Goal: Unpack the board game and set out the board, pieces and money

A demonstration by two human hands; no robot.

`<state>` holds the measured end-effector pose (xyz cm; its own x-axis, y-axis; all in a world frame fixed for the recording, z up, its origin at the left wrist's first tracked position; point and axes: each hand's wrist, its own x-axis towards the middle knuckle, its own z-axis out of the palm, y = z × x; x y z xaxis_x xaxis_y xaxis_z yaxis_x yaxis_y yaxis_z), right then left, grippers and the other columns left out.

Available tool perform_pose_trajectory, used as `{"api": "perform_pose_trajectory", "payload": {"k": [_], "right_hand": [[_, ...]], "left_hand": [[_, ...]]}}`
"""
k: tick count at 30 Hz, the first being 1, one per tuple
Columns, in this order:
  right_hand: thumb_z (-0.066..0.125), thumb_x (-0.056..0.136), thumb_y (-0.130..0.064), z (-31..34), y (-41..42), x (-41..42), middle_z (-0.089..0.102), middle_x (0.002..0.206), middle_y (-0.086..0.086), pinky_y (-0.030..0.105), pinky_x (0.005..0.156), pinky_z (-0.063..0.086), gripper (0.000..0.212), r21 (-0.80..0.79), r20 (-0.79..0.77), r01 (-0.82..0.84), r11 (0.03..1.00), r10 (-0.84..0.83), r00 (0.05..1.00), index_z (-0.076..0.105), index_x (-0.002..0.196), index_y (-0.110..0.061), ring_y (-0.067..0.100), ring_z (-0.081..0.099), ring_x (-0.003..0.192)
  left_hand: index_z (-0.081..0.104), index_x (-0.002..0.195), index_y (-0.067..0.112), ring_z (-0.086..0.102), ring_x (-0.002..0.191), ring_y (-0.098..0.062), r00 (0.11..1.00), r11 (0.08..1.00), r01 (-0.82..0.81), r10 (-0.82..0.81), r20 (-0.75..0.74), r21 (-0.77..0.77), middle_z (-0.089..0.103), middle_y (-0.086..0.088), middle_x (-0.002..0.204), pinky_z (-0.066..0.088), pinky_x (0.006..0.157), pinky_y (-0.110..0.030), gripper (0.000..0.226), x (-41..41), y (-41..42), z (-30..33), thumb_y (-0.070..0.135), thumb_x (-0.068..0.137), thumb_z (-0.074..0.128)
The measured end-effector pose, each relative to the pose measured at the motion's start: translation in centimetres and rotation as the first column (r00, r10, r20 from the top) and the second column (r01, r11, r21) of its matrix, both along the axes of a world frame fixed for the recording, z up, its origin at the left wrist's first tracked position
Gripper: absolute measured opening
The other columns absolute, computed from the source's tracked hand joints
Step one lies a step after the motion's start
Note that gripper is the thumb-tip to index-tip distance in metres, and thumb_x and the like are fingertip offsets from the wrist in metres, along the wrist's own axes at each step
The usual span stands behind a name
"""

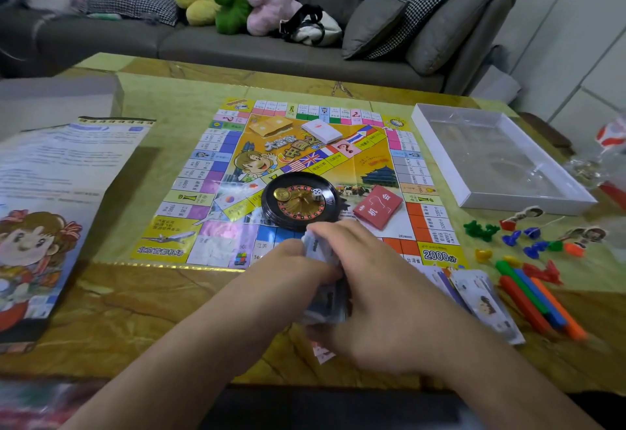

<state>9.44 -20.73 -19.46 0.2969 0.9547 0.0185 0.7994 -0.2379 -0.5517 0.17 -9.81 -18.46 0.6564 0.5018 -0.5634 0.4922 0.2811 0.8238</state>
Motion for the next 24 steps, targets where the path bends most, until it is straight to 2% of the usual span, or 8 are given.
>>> {"api": "perform_pose_trajectory", "payload": {"k": [3, 6, 9, 11, 13, 16, 19, 24], "right_hand": [[0.086, 0.08, -0.04, 0.0, -0.4, 0.0, 0.024, 0.151, -0.021, 0.036, 0.103, 0.051, 0.107, -0.03, -0.044, 0.002, 1.0, -0.003, 0.999, 0.015, 0.16, -0.038, 0.005, 0.043, 0.136], [0.085, 0.086, -0.035, -0.4, -0.9, 1.0, 0.004, 0.157, -0.039, 0.024, 0.116, 0.033, 0.114, -0.11, -0.104, 0.044, 0.993, -0.055, 0.993, 0.0, 0.162, -0.042, -0.009, 0.023, 0.142], [0.075, 0.093, -0.026, -1.1, -1.2, 0.5, 0.012, 0.158, -0.027, 0.034, 0.123, 0.034, 0.085, -0.157, 0.099, 0.011, 0.988, 0.005, 0.995, 0.023, 0.159, -0.04, 0.001, 0.021, 0.15], [0.073, 0.093, -0.025, -1.8, -1.2, -0.3, 0.022, 0.153, -0.024, 0.034, 0.121, 0.036, 0.071, -0.192, 0.18, -0.036, 0.981, 0.071, 0.981, 0.037, 0.153, -0.04, 0.005, 0.024, 0.146], [0.073, 0.094, -0.032, -2.1, -1.4, -1.3, 0.034, 0.148, -0.018, 0.033, 0.121, 0.033, 0.058, -0.203, 0.282, -0.061, 0.977, 0.118, 0.952, 0.047, 0.146, -0.037, 0.009, 0.029, 0.139], [0.084, 0.076, -0.061, -2.6, -1.7, -3.0, 0.055, 0.135, -0.012, 0.036, 0.11, 0.048, 0.071, -0.204, 0.455, -0.078, 0.976, 0.165, 0.875, 0.06, 0.136, -0.032, 0.011, 0.051, 0.124], [0.095, 0.054, -0.058, -5.6, -2.6, -4.5, 0.07, 0.113, -0.004, 0.03, 0.085, 0.063, 0.075, -0.23, 0.474, -0.163, 0.96, 0.256, 0.842, 0.073, 0.117, -0.024, 0.013, 0.067, 0.105], [0.08, 0.089, -0.042, -6.5, -4.0, -4.5, 0.071, 0.101, -0.011, 0.013, 0.084, 0.053, 0.02, 0.062, 0.42, -0.209, 0.976, 0.165, 0.893, 0.073, 0.098, -0.027, 0.003, 0.064, 0.096]], "left_hand": [[0.067, 0.111, 0.014, 0.076, 0.094, -0.033, 1.0, 0.999, 0.022, -0.022, -0.003, 0.034, 0.076, -0.017, 0.103, 0.059, 0.091, -0.059, 0.043, -0.3, 0.3, -0.3, 0.017, 0.07, 0.079], [0.057, 0.119, 0.006, 0.077, 0.086, -0.041, 0.987, 0.988, -0.149, 0.151, 0.054, -0.051, 0.076, -0.024, 0.1, 0.061, 0.084, -0.062, 0.03, -0.5, 2.2, -0.8, 0.001, 0.091, 0.068], [0.053, 0.127, 0.001, 0.078, 0.08, -0.042, 0.952, 0.949, -0.287, 0.298, 0.076, -0.13, 0.077, -0.027, 0.091, 0.062, 0.076, -0.062, 0.027, -0.9, 4.6, -0.7, -0.002, 0.1, 0.056], [0.053, 0.122, -0.001, 0.078, 0.085, -0.04, 0.938, 0.93, -0.317, 0.337, 0.083, -0.187, 0.077, -0.026, 0.088, 0.063, 0.071, -0.057, 0.02, -0.9, 5.1, -0.3, 0.0, 0.102, 0.055], [0.053, 0.112, -0.002, 0.076, 0.096, -0.041, 0.937, 0.923, -0.312, 0.338, 0.088, -0.223, 0.075, -0.026, 0.093, 0.061, 0.077, -0.054, 0.009, -0.9, 4.9, 0.2, 0.0, 0.103, 0.052], [0.055, 0.115, -0.001, 0.075, 0.098, -0.041, 0.942, 0.921, -0.297, 0.326, 0.083, -0.253, 0.076, -0.024, 0.098, 0.06, 0.077, -0.054, 0.011, -0.9, 4.5, 0.5, 0.001, 0.104, 0.051], [0.056, 0.119, 0.0, 0.077, 0.092, -0.037, 0.943, 0.923, -0.287, 0.319, 0.095, -0.257, 0.077, -0.022, 0.094, 0.063, 0.071, -0.051, 0.016, -0.7, 4.6, 0.3, 0.002, 0.104, 0.052], [0.055, 0.127, -0.005, 0.077, 0.081, -0.036, 0.944, 0.917, -0.233, 0.293, 0.152, -0.324, 0.077, -0.023, 0.094, 0.064, 0.063, -0.047, 0.025, -0.7, 4.4, 0.2, 0.001, 0.105, 0.046]]}}
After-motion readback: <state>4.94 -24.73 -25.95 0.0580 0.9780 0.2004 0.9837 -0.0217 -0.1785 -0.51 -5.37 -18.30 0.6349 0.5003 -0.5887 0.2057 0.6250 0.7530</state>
